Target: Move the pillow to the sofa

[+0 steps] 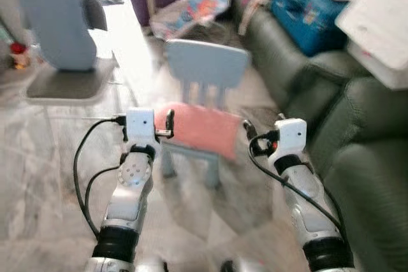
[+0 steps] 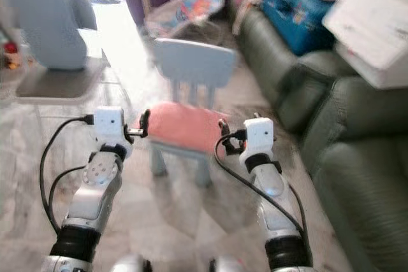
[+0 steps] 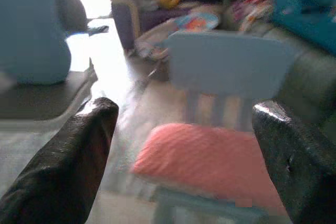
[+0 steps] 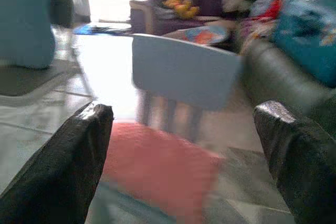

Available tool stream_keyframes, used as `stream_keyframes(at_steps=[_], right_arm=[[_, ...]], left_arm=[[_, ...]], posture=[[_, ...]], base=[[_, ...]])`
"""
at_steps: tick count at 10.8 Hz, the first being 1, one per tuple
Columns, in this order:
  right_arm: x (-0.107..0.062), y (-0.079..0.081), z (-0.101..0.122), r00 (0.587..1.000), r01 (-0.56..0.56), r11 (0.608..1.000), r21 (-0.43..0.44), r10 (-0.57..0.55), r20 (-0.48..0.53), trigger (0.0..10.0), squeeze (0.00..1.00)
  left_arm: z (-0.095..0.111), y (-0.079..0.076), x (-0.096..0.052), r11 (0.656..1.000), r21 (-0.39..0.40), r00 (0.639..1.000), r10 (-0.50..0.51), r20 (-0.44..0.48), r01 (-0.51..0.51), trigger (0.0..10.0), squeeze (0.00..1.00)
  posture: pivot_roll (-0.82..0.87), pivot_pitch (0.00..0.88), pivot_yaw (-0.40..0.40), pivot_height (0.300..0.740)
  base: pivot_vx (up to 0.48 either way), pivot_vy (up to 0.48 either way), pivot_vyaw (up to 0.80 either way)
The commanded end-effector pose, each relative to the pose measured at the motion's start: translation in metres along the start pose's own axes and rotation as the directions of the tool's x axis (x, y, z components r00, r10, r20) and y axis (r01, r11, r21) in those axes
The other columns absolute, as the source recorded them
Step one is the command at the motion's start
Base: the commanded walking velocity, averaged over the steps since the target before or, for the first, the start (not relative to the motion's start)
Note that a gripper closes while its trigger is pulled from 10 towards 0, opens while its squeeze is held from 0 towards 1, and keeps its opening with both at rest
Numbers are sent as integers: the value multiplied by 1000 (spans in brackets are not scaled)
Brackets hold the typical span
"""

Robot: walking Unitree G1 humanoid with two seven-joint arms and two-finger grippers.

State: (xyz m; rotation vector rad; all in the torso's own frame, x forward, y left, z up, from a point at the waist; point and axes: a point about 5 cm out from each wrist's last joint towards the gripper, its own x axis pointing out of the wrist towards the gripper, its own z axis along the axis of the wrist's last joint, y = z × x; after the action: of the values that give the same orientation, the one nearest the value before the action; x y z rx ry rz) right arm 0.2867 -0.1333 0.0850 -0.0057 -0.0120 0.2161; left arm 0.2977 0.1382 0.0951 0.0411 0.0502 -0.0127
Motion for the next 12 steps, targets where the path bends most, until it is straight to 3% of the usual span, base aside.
stream_keyframes(at_steps=[1,3,7,12], right_arm=[[1,-8,4,1000,21,1000,-11,-21,8,10000,0],[1,-7,3,1000,22,1000,5,-22,9,10000,0],[1,-7,3,1000,17,1000,-7,-17,8,10000,0],[0,-8,1,1000,14,1000,-10,-14,2,10000,0]], left_arm=[[3,-4,1,1000,-3,1000,-16,12,16,10000,0],[5,-9,1,998,-24,998,-50,29,51,10000,0],[3,-7,0,998,-41,999,-37,10,38,10000,0],[2,-6,0,999,-45,1000,-28,2,28,10000,0]], posture=[[-37,66,-30,740],[-36,66,-29,740],[-35,69,-31,740],[-34,73,-32,740]], base=[[480,0,0],[480,0,-709],[457,0,0],[289,382,0]])
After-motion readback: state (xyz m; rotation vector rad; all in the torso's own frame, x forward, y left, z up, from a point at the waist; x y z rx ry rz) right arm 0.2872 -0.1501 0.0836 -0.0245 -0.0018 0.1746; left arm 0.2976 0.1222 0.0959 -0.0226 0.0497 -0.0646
